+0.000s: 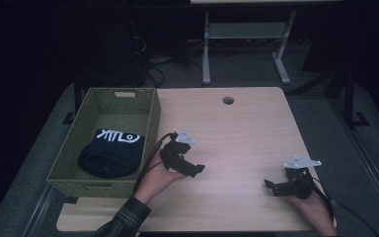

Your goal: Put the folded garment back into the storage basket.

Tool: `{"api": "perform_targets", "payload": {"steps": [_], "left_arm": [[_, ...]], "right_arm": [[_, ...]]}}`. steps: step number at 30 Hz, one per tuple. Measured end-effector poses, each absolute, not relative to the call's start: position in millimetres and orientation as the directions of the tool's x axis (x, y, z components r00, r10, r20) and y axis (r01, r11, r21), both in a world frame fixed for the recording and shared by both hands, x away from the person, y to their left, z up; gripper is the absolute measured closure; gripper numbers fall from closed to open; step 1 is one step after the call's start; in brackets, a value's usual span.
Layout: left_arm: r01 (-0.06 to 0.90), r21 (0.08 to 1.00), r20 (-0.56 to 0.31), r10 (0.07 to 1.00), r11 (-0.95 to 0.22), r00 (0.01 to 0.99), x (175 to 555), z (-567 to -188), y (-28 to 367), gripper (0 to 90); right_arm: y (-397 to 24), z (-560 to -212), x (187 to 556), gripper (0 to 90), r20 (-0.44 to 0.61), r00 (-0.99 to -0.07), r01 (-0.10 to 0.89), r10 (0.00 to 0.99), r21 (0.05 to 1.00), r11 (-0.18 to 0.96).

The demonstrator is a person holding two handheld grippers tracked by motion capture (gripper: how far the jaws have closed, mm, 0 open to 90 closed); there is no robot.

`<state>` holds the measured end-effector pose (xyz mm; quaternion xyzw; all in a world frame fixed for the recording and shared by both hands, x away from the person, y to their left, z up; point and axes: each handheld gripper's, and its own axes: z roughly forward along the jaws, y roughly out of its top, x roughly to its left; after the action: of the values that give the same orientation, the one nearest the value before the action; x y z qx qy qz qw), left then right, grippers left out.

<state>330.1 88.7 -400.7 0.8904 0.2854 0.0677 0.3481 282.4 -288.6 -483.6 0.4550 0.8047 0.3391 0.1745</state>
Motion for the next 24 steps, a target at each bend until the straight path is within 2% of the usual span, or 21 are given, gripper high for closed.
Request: {"api": "perform_targets", "payload": {"steps": [24], "left_arm": [[0.475,0.629,-0.030,0.591,-0.616,0.806,327.0,-467.4,90.0,12.7]], "right_arm": [[-288.5,-483.6,282.4,2.0,0.028,-0.524,0.615,0.851,0.704,0.355]]}}
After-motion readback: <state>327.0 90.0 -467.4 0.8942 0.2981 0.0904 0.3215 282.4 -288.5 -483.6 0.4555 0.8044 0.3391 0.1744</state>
